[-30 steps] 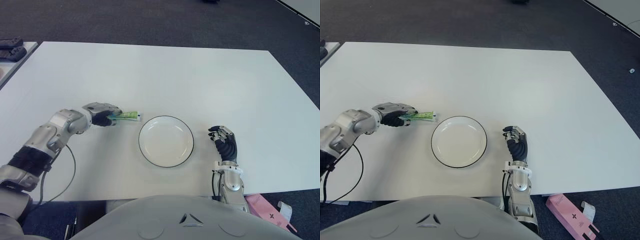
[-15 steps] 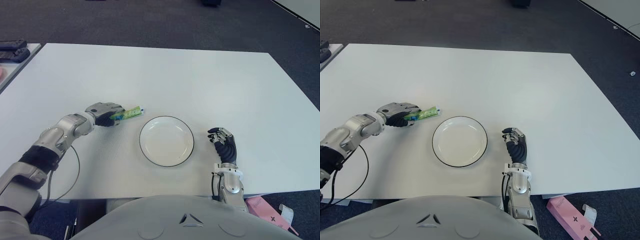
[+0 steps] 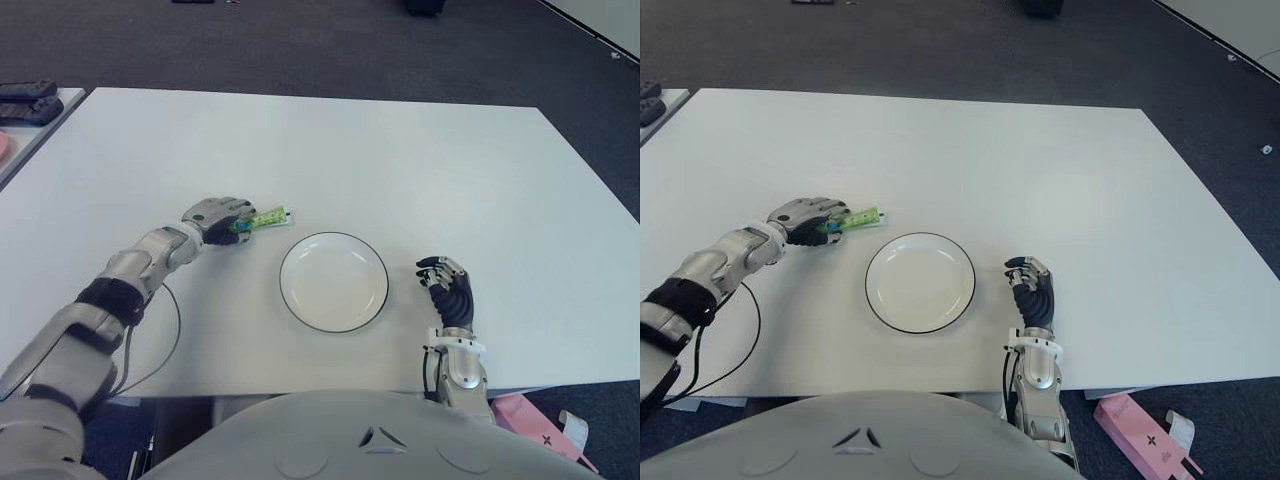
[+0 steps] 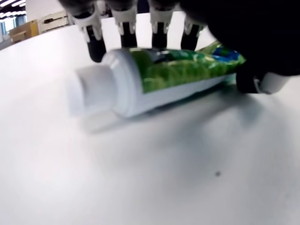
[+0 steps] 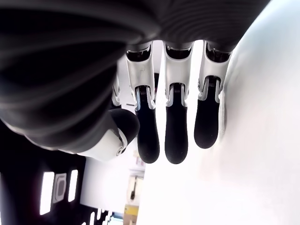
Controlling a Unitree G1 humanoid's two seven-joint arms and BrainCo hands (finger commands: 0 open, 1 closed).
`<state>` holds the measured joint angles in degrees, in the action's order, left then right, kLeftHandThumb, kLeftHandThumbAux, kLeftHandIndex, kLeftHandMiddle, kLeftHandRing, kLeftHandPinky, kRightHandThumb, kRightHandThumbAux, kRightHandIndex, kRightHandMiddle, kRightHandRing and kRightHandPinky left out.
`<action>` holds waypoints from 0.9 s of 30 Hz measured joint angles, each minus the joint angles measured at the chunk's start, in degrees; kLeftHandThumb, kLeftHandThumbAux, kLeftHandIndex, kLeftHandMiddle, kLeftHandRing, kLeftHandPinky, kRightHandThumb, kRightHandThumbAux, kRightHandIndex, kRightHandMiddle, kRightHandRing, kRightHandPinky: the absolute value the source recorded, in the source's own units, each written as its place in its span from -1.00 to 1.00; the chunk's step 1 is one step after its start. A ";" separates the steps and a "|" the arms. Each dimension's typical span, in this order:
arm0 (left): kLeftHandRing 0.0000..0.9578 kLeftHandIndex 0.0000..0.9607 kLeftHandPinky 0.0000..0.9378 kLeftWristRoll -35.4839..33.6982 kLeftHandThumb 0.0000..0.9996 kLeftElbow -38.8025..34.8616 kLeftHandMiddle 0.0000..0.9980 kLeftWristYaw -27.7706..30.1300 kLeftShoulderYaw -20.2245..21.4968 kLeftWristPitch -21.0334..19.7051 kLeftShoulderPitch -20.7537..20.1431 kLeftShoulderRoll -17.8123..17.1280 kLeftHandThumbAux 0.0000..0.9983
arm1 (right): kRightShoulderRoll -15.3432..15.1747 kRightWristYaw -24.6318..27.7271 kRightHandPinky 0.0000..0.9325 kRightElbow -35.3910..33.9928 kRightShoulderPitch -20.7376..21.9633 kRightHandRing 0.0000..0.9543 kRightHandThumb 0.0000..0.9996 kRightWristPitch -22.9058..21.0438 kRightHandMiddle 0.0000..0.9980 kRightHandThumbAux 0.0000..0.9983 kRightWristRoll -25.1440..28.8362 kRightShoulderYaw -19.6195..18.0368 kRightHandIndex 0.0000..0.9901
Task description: Put the toothpaste on the table into the plate.
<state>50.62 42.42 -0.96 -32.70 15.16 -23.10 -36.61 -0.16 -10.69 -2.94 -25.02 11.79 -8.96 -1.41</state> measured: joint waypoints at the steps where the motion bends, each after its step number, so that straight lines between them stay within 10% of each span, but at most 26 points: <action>1: -0.89 -1.00 -0.75 0.02 0.02 0.75 -0.87 -0.42 -0.22 -0.01 -0.31 0.26 -0.53 | 0.00 0.00 0.02 -0.01 -0.04 0.00 0.43 0.00 -0.06 0.46 0.00 0.00 -0.14; 27: -0.88 -1.00 -0.73 0.02 -0.02 5.83 -0.86 -3.91 -4.34 -4.99 -4.00 3.73 -0.49 | -0.48 0.32 0.03 -0.26 -0.30 0.01 0.43 0.00 -0.06 0.46 0.11 -0.19 -0.14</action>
<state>50.64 48.25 -4.88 -37.05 10.16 -27.10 -32.88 -0.64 -10.37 -3.21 -25.32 11.79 -8.85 -1.60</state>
